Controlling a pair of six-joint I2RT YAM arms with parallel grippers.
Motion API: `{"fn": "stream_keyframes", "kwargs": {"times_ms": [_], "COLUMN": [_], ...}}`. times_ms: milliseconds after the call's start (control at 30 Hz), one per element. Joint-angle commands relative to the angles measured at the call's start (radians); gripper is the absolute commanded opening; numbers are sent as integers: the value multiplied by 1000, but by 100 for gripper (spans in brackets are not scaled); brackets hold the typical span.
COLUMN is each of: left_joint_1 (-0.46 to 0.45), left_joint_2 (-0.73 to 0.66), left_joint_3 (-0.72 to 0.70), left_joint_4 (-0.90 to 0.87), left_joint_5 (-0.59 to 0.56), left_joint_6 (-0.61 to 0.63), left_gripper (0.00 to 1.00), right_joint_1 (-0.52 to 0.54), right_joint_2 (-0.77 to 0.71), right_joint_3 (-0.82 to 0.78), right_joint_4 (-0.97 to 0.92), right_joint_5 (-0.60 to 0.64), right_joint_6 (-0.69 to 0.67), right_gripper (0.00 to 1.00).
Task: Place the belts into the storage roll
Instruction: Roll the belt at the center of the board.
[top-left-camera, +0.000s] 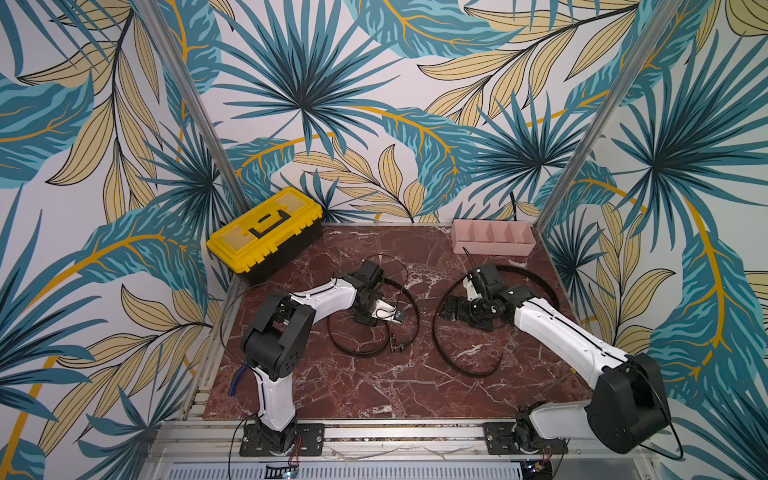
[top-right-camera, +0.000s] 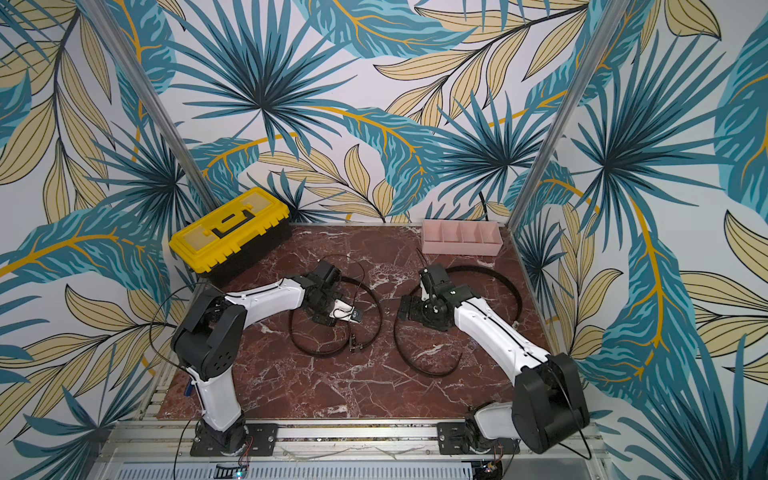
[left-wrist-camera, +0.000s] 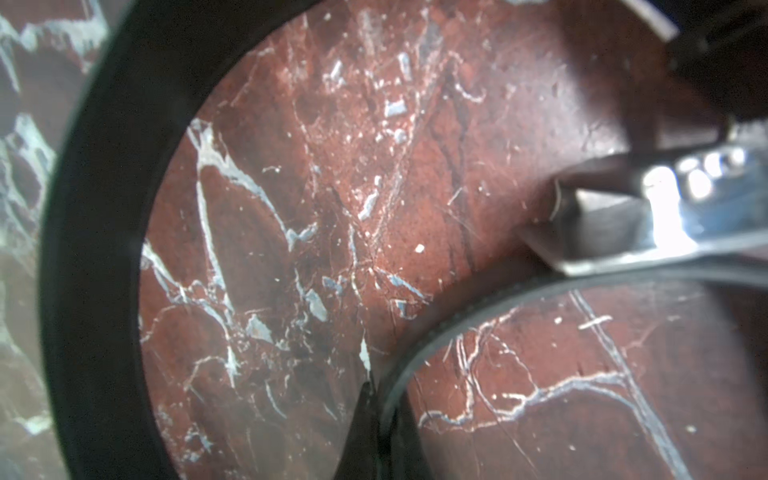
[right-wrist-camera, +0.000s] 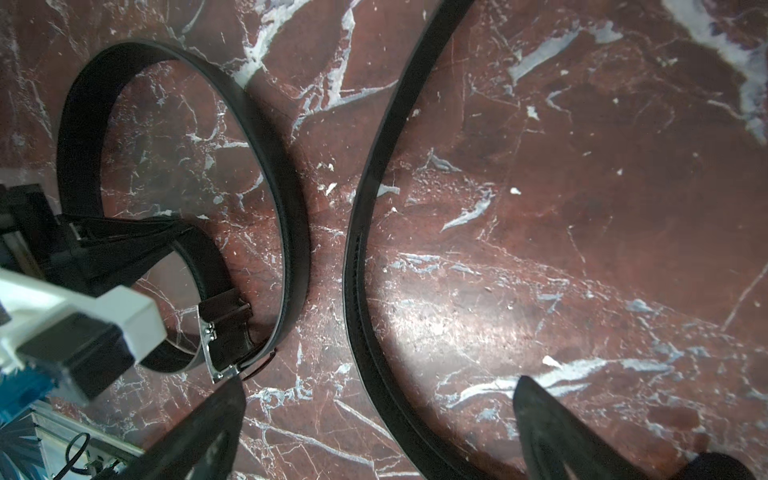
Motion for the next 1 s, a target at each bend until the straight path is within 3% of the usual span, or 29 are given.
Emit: {"fn": "stream_keyframes", "kwargs": {"times_ms": [0,133,333,467,800,967], "left_joint_1": [-6,-8,2,4,3,3], "left_joint_2": [-28,-56,-122,-92,12,32], "left_joint_3": [-42,-61,-67,-19,20,24], "left_joint_4": [-27,-41,-86,-153,-176,-168], "left_joint_5": [-13,-52,-47,-49,-57,-103], "left_joint_6": [-13,-91,-357,-578,-975,-1215], "left_gripper": [0,0,0,0,0,0], "right_joint_1": [-4,-3,10,40,139,144], "right_joint_2": [147,332,512,571,710,767], "right_joint_3": [149,302,446,501,678,725], "right_joint_4": [14,11,-14,-20,-93,-88], "right_joint_5": [-31,-92,-124,-111,34,86], "right_joint_6": [-37,-74,-102,-109,-130,-156], "right_gripper": [99,98,91,89,87,77]}}
